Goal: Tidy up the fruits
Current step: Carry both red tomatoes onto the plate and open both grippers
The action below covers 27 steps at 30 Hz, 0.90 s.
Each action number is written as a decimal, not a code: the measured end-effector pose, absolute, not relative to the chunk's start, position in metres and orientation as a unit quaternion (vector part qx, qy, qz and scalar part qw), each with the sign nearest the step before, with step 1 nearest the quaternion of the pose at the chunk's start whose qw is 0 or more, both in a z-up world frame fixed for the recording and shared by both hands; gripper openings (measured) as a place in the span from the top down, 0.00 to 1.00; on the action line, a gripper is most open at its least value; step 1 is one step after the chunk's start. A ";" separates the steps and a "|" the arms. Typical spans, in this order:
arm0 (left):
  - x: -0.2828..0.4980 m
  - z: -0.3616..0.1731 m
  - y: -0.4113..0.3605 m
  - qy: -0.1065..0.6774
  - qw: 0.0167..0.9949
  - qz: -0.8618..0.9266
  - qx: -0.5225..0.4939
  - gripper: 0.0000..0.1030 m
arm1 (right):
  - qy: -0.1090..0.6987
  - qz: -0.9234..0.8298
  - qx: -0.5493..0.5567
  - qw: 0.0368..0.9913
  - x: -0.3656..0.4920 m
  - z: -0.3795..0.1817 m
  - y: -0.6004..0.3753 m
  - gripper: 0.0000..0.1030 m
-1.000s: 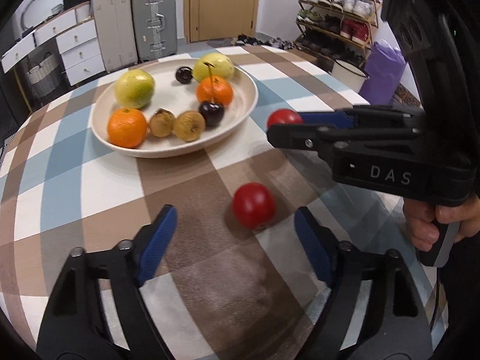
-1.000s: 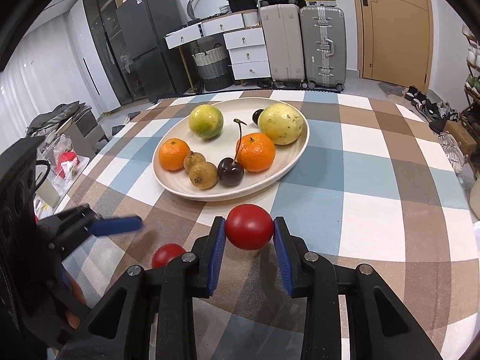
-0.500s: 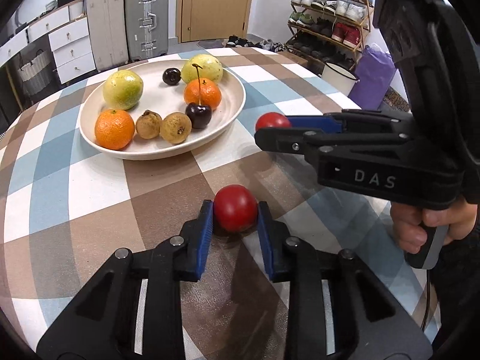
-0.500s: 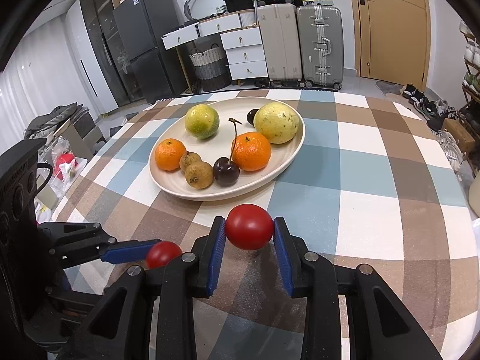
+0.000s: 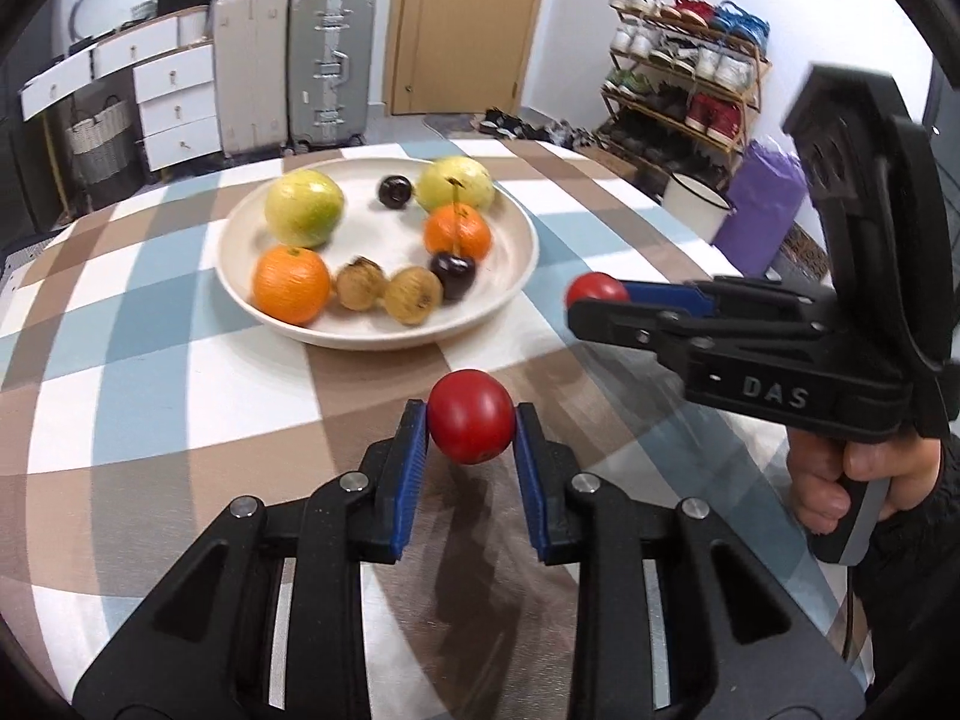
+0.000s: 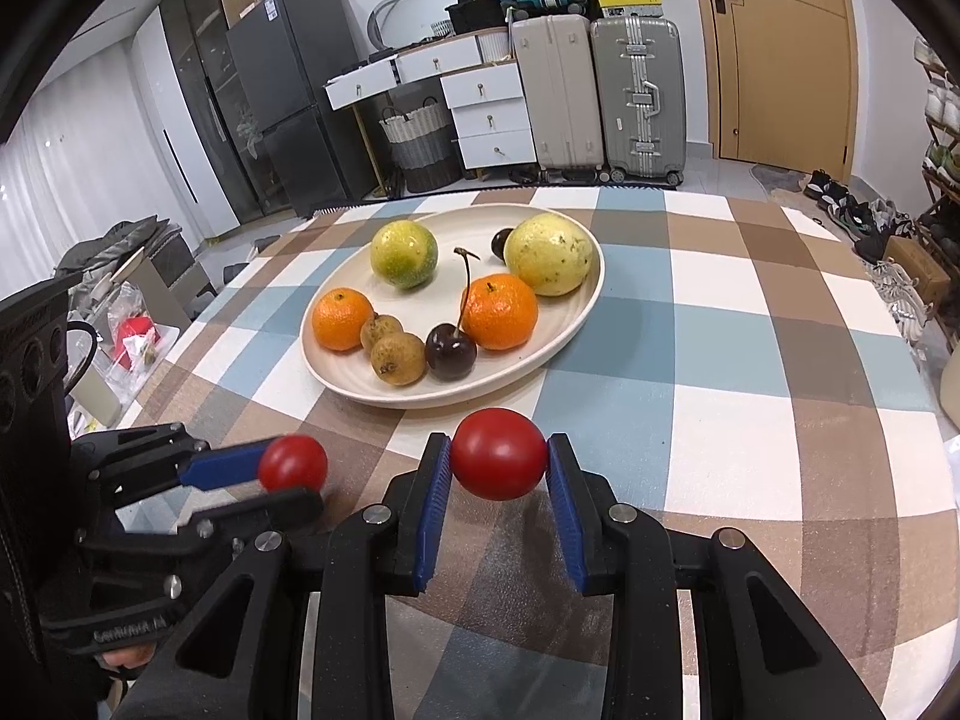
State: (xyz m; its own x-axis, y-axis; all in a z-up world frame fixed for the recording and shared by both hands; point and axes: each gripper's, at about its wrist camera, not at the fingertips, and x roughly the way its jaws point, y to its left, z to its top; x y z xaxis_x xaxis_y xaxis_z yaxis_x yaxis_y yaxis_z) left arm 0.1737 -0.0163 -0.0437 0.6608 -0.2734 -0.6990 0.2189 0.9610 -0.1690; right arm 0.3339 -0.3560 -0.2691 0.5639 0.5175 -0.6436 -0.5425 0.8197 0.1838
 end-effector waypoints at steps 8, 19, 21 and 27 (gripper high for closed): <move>0.173 -0.035 0.005 0.373 0.919 -0.109 -0.062 0.75 | 0.344 0.308 -0.011 0.887 0.331 -0.264 -0.356 0.68; 0.178 -0.014 0.022 0.361 0.926 -0.094 -0.064 0.75 | 0.339 0.315 0.001 0.886 0.338 -0.249 -0.348 0.68; 0.181 -0.012 0.025 0.361 0.926 -0.091 -0.064 0.75 | 0.338 0.316 0.002 0.887 0.339 -0.244 -0.347 0.68; 0.197 0.001 0.035 0.353 0.930 -0.084 -0.068 0.75 | 0.329 0.320 -0.008 0.888 0.346 -0.228 -0.337 0.68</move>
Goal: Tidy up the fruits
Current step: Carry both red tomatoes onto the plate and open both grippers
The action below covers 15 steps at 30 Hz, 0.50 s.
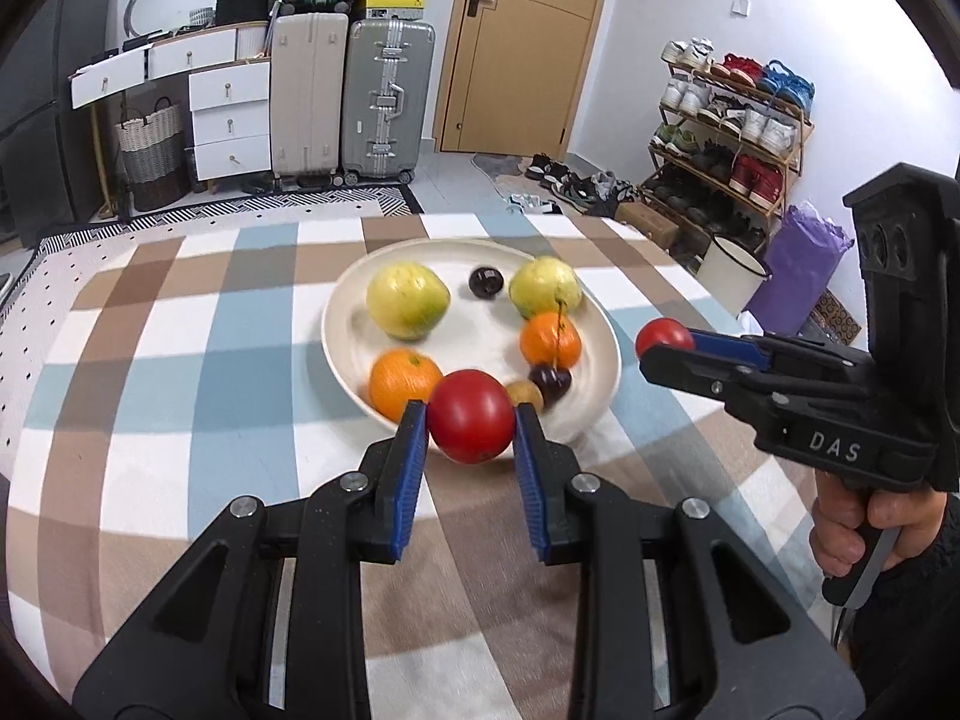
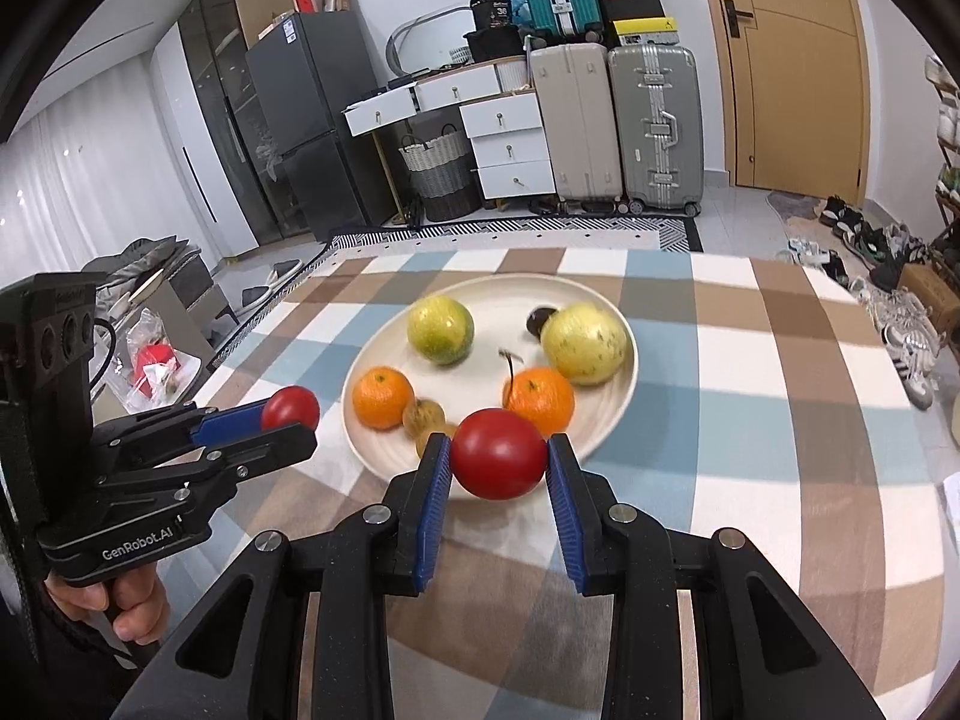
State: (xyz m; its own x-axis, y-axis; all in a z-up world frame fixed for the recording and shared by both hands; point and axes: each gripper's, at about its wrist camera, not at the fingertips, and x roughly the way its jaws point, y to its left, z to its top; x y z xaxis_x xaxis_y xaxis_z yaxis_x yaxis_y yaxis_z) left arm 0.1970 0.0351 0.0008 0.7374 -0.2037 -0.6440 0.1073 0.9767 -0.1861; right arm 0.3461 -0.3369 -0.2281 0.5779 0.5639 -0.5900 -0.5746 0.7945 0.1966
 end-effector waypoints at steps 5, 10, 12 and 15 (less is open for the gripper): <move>0.216 0.010 0.043 0.346 0.932 -0.079 -0.074 0.75 | 0.322 0.325 -0.015 0.889 0.358 -0.217 -0.327 0.68; 0.237 0.012 0.047 0.347 0.932 -0.072 -0.076 0.75 | 0.320 0.327 -0.019 0.889 0.372 -0.212 -0.319 0.68; 0.247 0.010 0.047 0.348 0.932 -0.072 -0.072 0.75 | 0.321 0.328 -0.026 0.888 0.379 -0.212 -0.315 0.68; 0.260 0.006 0.045 0.353 0.931 -0.069 -0.064 0.75 | 0.323 0.328 -0.031 0.887 0.388 -0.213 -0.309 0.68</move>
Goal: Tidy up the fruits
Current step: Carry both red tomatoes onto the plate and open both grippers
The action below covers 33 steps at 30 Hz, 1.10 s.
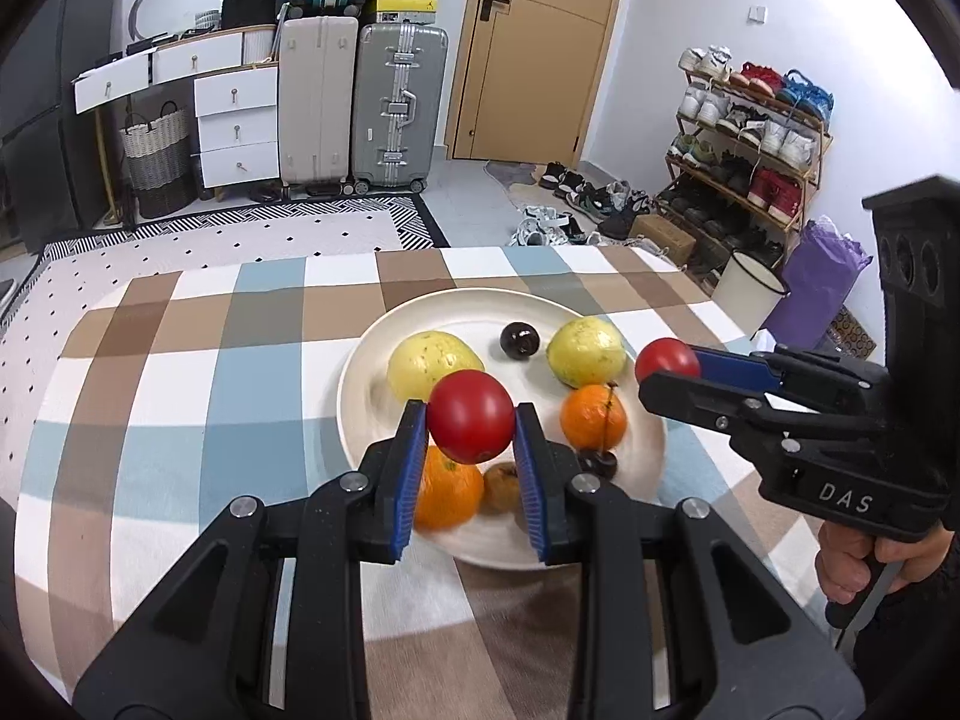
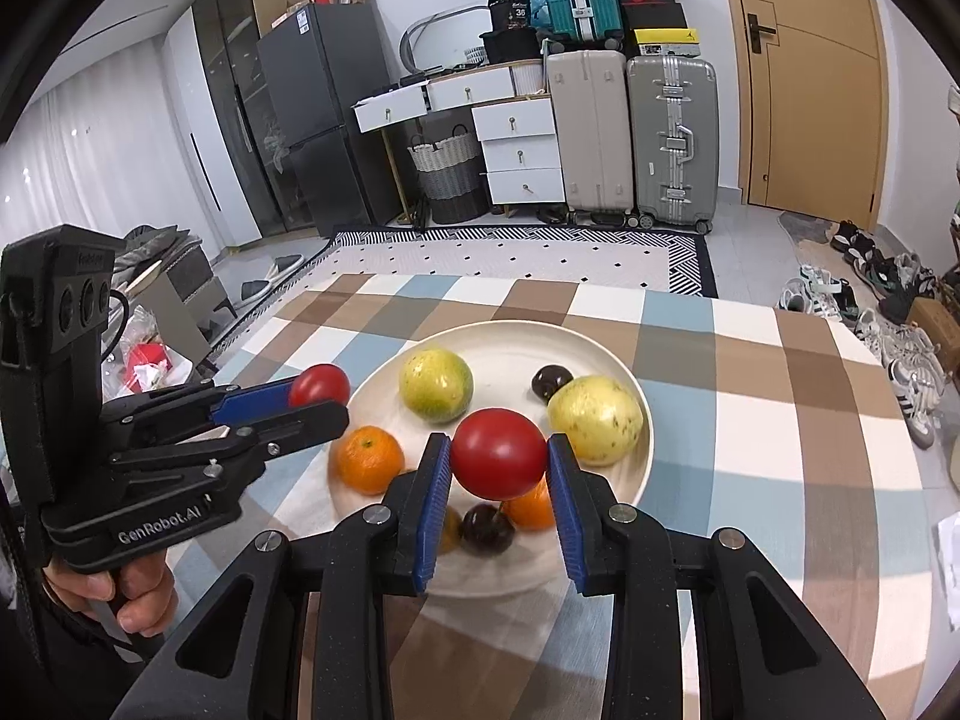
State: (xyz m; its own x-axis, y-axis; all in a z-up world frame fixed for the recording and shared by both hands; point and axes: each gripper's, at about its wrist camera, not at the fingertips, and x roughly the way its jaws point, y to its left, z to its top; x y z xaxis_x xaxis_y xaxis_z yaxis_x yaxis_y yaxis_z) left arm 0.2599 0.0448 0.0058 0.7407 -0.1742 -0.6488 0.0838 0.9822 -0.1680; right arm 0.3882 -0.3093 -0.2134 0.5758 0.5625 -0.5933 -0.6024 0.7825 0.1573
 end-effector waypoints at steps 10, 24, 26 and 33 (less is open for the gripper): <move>0.290 -0.018 0.023 0.375 0.922 -0.084 -0.037 0.75 | 0.336 0.328 -0.037 0.882 0.411 -0.226 -0.301 0.68; 0.298 -0.035 0.017 0.388 0.917 -0.081 -0.034 0.75 | 0.344 0.322 -0.025 0.882 0.419 -0.233 -0.302 0.68; 0.299 -0.036 0.016 0.387 0.918 -0.081 -0.037 0.75 | 0.340 0.324 -0.021 0.883 0.418 -0.231 -0.304 0.67; 0.298 -0.036 0.019 0.391 0.916 -0.079 -0.042 0.73 | 0.326 0.317 -0.019 0.891 0.415 -0.221 -0.309 0.55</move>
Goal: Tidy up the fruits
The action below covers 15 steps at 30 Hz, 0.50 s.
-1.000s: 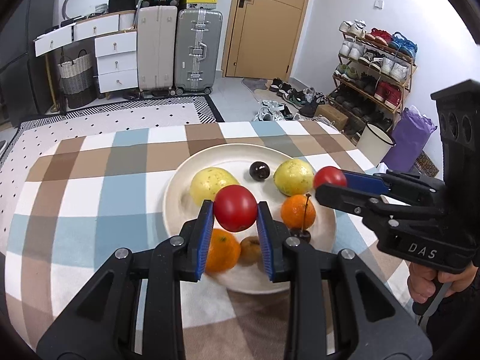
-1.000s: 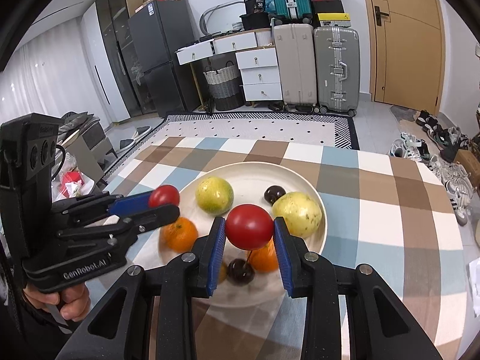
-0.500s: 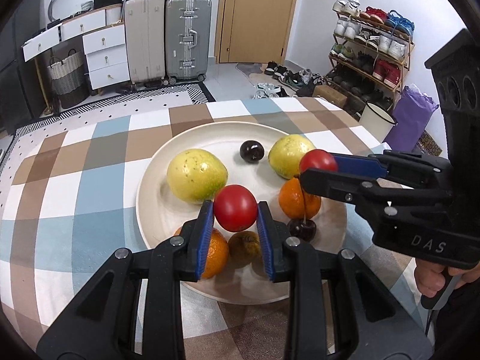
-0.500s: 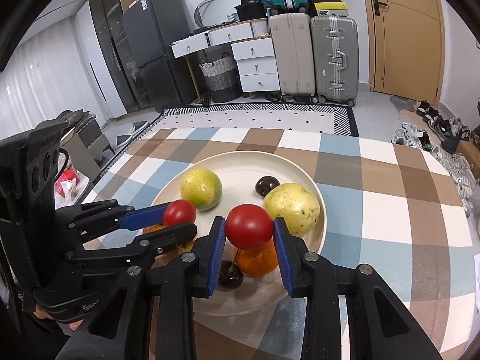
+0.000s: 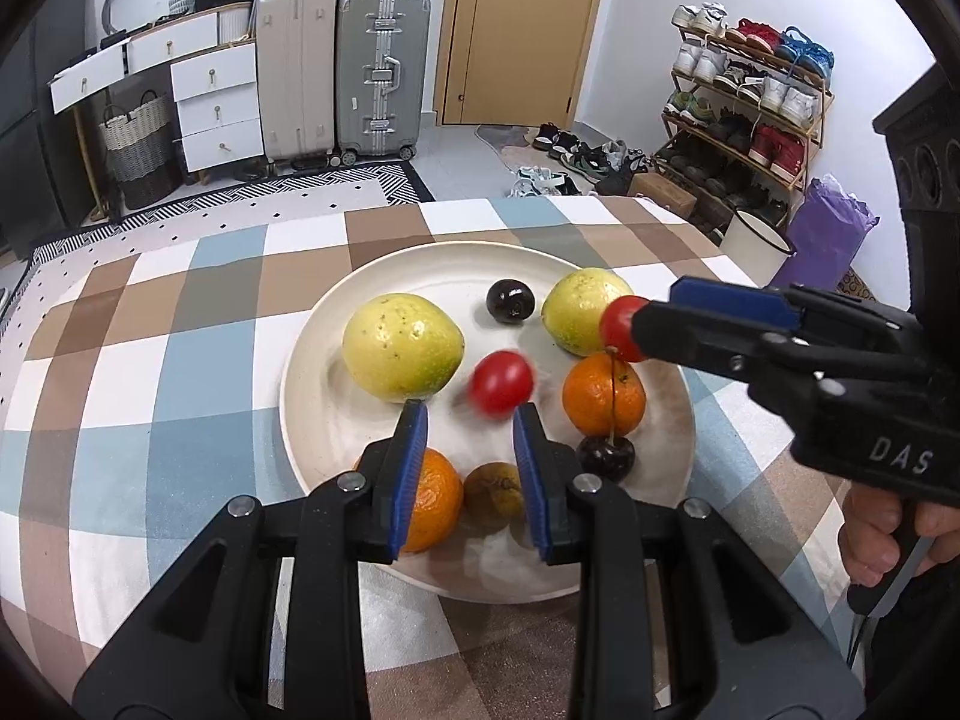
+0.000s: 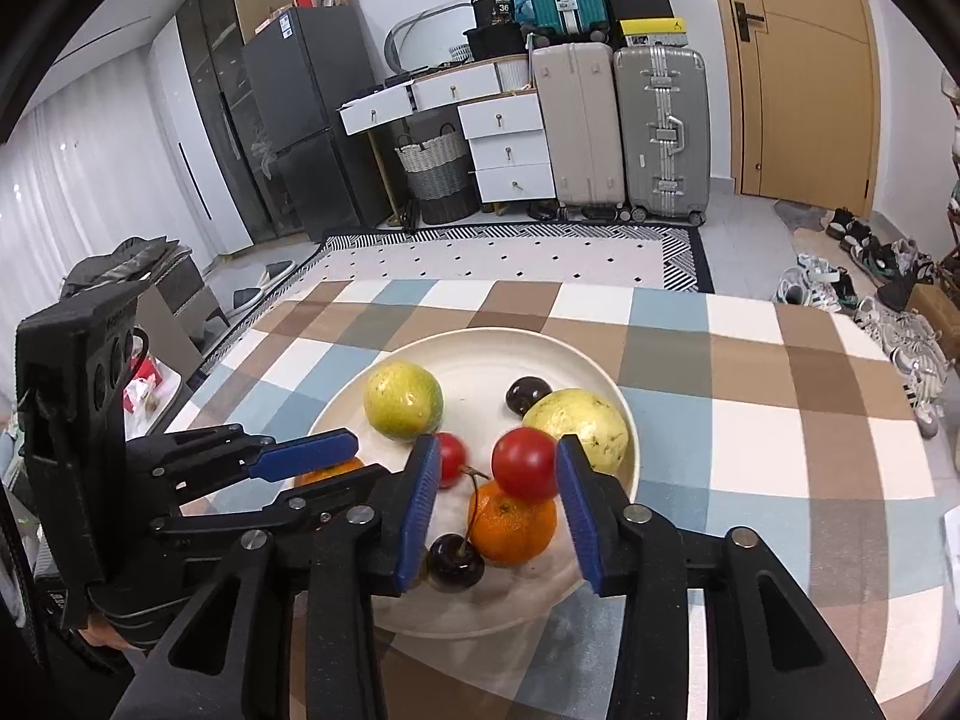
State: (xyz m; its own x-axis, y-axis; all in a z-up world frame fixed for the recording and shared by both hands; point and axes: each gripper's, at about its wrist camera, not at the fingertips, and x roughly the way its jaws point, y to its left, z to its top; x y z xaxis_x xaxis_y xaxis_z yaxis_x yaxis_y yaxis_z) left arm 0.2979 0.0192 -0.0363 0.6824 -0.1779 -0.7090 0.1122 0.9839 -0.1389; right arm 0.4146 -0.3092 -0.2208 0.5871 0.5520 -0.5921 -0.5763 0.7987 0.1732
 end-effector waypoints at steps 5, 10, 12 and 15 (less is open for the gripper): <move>0.288 -0.033 0.022 0.382 0.920 -0.070 -0.044 0.42 | 0.321 0.318 -0.011 0.892 0.410 -0.213 -0.315 0.36; 0.270 -0.030 0.029 0.373 0.925 -0.048 -0.044 0.20 | 0.314 0.325 -0.005 0.892 0.398 -0.208 -0.326 0.20; 0.260 -0.029 0.034 0.372 0.926 -0.045 -0.045 0.18 | 0.311 0.325 -0.001 0.893 0.393 -0.208 -0.332 0.07; 0.248 -0.028 0.041 0.367 0.928 -0.037 -0.047 0.10 | 0.311 0.327 -0.003 0.893 0.382 -0.210 -0.338 0.01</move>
